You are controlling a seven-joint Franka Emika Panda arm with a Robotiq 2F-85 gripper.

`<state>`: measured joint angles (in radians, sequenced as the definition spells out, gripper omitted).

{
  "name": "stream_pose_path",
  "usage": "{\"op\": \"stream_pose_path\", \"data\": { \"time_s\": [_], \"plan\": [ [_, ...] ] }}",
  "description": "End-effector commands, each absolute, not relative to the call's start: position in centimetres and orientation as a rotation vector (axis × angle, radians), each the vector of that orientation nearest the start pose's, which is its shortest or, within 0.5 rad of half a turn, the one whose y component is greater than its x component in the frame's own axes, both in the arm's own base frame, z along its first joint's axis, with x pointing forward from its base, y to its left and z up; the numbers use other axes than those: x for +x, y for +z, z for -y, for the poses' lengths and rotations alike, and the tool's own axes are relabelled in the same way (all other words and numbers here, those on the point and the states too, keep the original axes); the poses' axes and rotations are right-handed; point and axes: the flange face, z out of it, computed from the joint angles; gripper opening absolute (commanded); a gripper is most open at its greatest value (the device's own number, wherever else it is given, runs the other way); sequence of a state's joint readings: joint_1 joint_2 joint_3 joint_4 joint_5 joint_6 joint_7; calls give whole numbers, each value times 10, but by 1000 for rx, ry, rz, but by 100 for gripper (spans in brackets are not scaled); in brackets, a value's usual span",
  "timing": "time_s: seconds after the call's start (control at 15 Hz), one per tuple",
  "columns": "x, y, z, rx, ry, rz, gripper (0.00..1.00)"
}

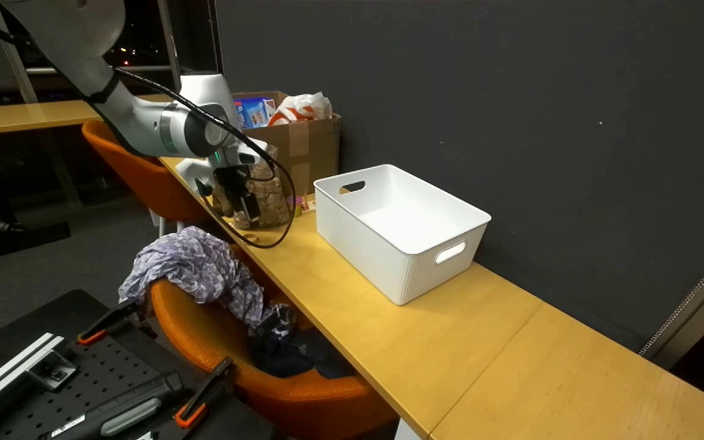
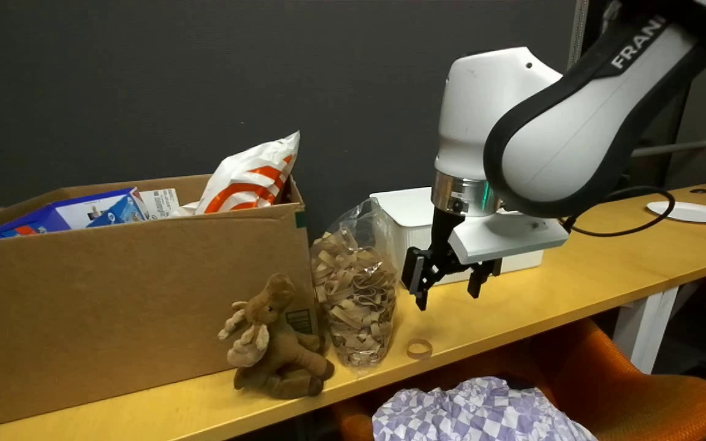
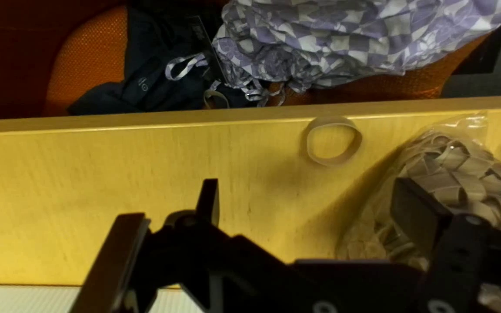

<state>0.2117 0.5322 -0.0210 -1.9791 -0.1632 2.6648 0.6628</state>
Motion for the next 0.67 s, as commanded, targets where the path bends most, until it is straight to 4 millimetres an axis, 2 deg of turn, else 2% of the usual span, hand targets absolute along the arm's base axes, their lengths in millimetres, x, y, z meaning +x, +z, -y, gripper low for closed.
{"op": "stream_pose_path", "data": {
  "time_s": [0.0,0.6],
  "plan": [
    [616,192,-117,-3065,-237,-417,100],
    [631,159,-106,-3042,-124,-207,100]
  ]
}}
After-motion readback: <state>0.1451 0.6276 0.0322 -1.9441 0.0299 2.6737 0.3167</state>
